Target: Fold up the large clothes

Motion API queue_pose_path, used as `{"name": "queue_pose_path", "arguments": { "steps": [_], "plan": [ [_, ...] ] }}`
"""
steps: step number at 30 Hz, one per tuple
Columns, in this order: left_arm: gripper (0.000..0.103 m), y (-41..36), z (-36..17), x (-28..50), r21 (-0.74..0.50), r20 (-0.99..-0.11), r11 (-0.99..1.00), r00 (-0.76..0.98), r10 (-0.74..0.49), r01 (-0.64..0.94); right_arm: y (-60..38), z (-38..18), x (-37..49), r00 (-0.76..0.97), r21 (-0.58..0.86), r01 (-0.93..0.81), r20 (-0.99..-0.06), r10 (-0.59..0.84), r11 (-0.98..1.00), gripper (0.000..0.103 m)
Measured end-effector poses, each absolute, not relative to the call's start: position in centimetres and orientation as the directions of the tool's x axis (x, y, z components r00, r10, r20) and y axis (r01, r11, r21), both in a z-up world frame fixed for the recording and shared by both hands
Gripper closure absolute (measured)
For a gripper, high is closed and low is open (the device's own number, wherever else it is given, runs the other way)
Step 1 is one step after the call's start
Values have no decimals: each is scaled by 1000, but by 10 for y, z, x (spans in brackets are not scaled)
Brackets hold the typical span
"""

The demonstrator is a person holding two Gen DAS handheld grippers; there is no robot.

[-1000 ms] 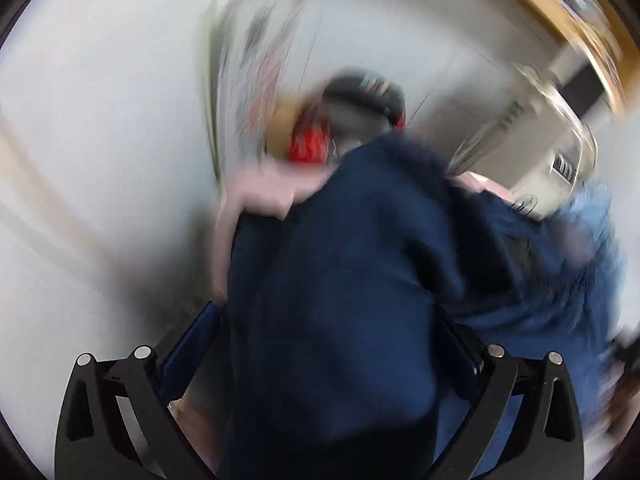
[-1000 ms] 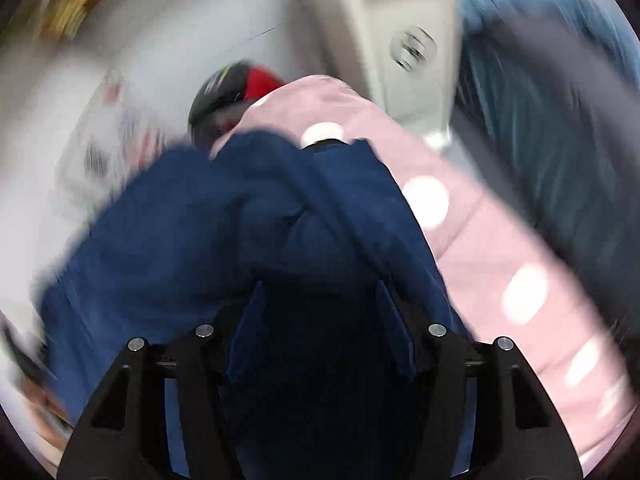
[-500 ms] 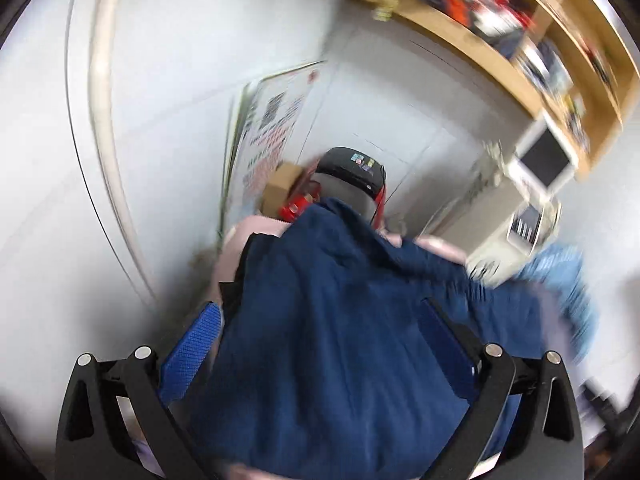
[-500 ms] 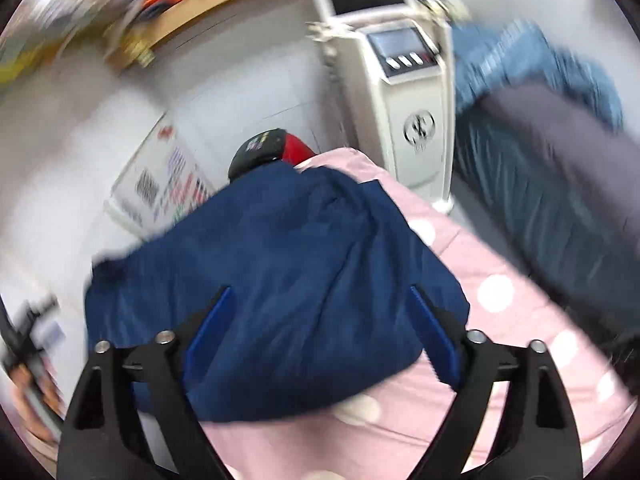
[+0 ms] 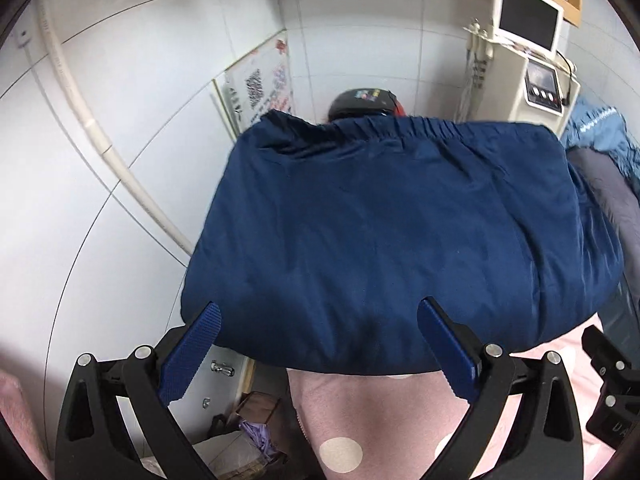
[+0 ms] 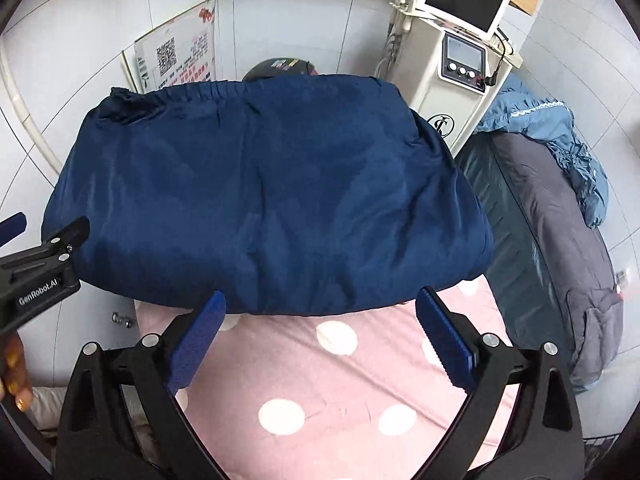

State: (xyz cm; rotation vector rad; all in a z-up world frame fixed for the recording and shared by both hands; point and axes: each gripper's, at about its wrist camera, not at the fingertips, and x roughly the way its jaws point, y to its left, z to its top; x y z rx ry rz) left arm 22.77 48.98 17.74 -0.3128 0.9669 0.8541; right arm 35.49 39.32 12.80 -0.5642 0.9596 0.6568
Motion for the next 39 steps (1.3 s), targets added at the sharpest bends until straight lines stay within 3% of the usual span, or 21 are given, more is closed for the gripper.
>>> {"name": "queue_pose_path", "arguments": {
  "steps": [4,19,39],
  "plan": [
    [6,486,171,228,78,-849,658,296,438,-749,400,132,356,431,-165,-702,-873,229,693,6],
    [6,487,160,227,83,-872,674,274,406,-734,400,125,365,364,-74,-665,-901,236,743,6],
    [6,488,156,227,93,-880,675,257,400,-732,405,125,360,368,-89,-688,-898,240,720,6]
  ]
}}
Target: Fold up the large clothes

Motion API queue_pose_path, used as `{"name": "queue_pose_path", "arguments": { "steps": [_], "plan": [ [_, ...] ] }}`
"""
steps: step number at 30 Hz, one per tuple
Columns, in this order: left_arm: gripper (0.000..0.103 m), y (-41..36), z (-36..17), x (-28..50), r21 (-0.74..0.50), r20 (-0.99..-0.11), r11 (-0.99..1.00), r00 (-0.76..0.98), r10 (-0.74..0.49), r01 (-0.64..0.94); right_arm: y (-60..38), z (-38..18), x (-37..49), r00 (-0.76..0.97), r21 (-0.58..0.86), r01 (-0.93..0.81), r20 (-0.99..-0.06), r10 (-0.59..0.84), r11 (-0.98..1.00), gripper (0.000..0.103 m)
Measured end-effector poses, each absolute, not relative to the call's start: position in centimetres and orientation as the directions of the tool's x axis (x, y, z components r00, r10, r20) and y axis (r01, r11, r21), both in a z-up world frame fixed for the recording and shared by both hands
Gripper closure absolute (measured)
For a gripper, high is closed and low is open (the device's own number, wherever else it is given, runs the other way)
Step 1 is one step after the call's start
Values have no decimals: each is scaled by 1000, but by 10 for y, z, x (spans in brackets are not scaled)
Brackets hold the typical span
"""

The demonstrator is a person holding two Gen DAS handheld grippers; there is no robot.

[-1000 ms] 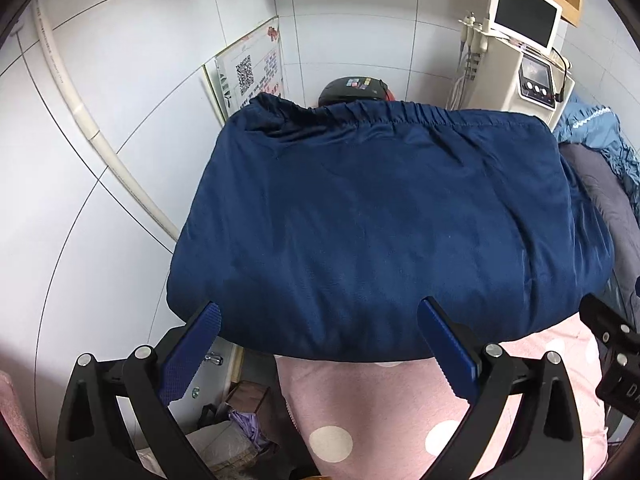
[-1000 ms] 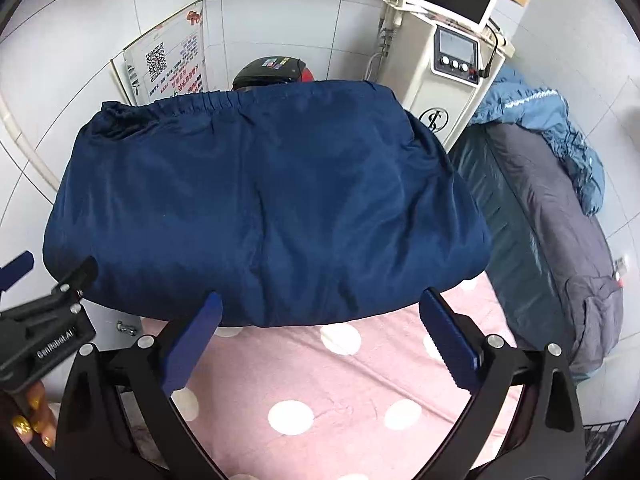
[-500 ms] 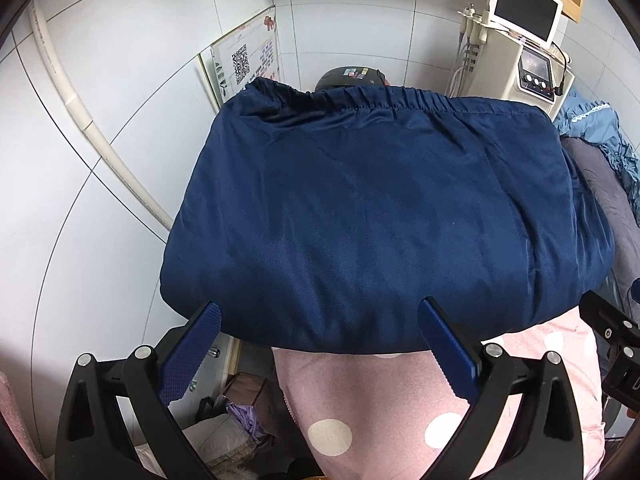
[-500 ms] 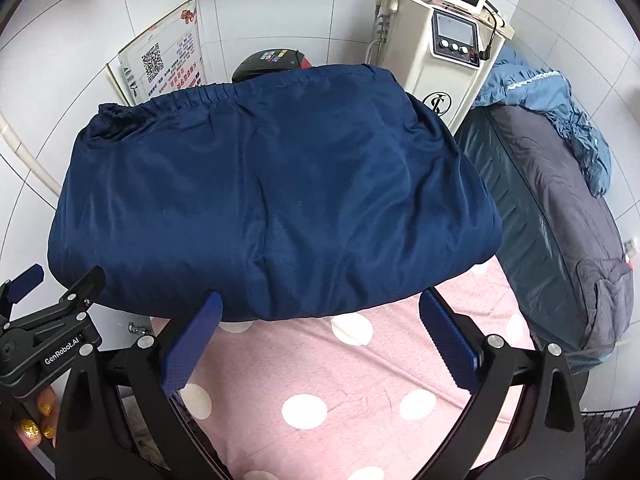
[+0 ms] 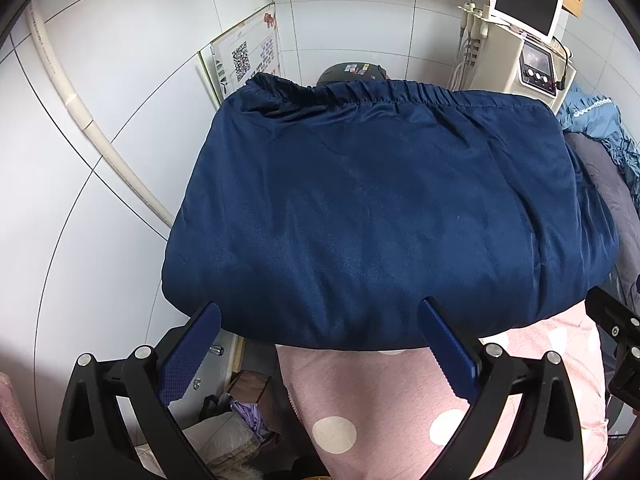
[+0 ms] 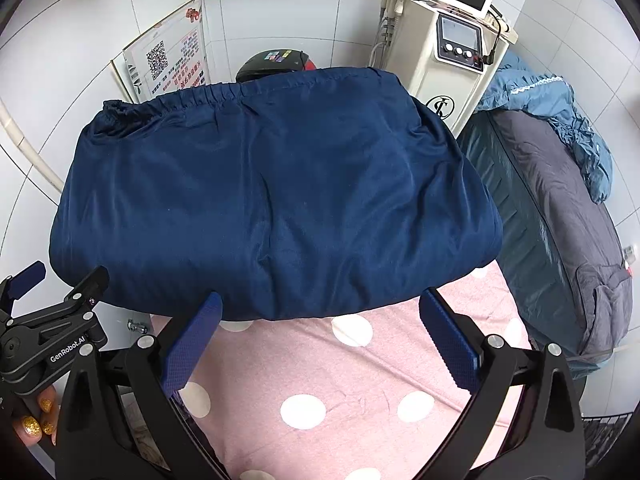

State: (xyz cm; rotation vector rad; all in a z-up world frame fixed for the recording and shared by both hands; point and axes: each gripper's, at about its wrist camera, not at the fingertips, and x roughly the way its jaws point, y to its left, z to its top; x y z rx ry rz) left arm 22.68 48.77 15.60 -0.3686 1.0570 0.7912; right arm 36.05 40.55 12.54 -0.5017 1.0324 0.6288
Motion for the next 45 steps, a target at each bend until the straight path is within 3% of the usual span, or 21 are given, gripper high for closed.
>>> {"name": "queue_pose_path", "arguments": {
  "steps": [45],
  "plan": [
    [6,485,154,232,91,-885,690,260,387,-718,405,124,359,371,-93,-696,-896,245,712,6]
  ]
}}
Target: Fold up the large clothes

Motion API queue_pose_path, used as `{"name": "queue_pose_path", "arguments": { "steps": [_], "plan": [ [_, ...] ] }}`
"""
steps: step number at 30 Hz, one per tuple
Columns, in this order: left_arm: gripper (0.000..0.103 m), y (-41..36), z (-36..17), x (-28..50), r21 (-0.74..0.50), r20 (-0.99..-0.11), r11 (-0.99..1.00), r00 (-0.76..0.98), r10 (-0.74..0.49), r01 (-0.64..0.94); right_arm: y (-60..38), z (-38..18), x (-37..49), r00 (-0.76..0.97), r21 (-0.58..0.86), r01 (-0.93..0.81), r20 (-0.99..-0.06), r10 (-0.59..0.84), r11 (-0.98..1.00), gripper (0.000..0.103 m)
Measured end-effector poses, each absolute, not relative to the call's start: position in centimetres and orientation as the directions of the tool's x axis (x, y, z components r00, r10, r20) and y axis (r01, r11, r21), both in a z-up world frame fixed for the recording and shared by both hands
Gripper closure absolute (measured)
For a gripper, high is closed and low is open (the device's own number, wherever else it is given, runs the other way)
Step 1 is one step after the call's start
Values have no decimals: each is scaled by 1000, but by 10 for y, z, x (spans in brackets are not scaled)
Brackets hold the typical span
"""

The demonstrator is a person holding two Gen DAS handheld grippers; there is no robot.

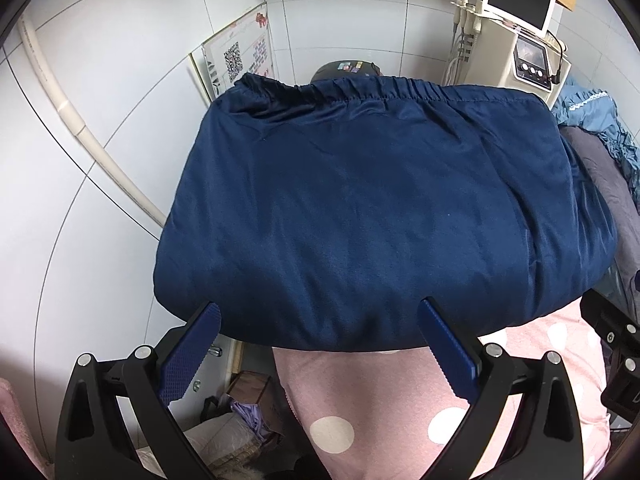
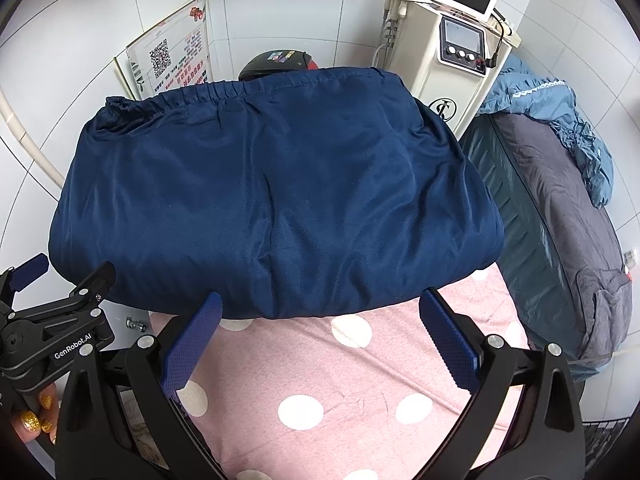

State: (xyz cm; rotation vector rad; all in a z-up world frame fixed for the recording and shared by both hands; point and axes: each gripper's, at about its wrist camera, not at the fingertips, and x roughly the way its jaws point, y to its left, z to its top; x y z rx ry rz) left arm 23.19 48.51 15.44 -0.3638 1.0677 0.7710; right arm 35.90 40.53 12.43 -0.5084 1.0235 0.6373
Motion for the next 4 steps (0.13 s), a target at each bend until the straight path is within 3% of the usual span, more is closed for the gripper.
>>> {"name": "queue_pose_path", "arguments": {
  "steps": [4],
  "plan": [
    [6,484,153,233,97,-887,690,253,387,-717,405,125,358,370,-90,-700,-894,252,708,6]
  ]
}}
